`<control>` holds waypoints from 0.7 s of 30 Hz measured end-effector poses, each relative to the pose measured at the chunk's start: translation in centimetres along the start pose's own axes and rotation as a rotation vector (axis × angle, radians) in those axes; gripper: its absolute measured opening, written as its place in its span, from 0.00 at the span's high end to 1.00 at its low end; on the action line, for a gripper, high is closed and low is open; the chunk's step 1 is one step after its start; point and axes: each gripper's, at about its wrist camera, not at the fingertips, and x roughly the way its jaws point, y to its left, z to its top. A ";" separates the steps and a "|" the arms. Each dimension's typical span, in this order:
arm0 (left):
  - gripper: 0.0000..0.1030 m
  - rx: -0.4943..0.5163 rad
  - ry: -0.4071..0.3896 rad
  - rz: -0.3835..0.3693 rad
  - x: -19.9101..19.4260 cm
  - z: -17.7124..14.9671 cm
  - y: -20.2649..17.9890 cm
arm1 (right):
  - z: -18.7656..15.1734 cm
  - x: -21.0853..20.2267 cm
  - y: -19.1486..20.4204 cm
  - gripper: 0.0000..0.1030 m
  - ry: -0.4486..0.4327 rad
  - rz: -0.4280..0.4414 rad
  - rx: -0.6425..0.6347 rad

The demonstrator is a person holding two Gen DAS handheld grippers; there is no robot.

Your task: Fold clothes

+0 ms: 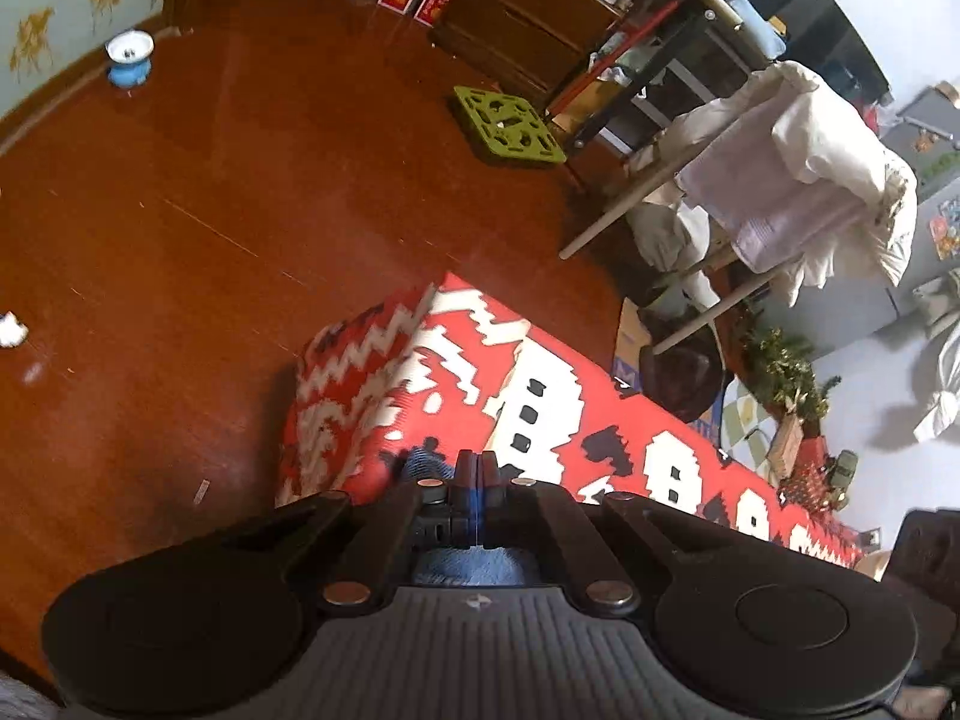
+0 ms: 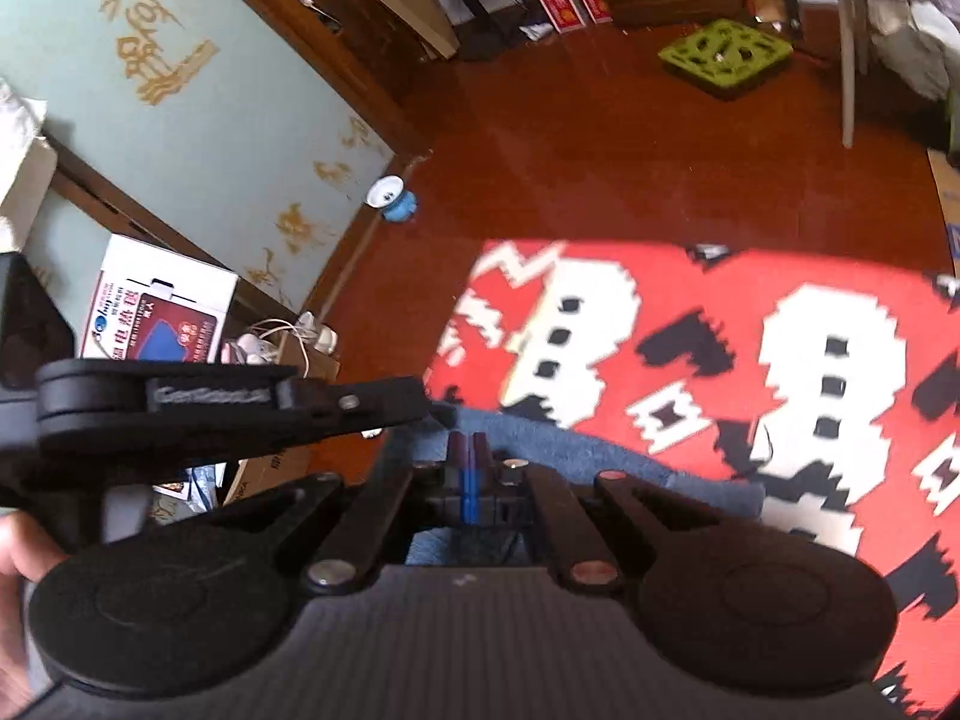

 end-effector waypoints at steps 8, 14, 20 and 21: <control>1.00 0.073 0.060 0.091 1.2 -1.9 0.0 | -1.0 2.2 1.9 1.00 0.041 -0.043 -0.018; 1.00 0.071 0.034 0.080 1.4 -1.8 0.6 | -1.1 2.9 1.3 1.00 0.006 -0.065 0.003; 1.00 0.009 0.000 0.055 1.3 -1.2 0.6 | -0.9 1.9 1.2 1.00 -0.031 -0.071 0.024; 1.00 0.000 -0.003 0.051 1.1 -1.1 0.6 | -0.8 1.6 1.3 1.00 -0.036 -0.069 0.026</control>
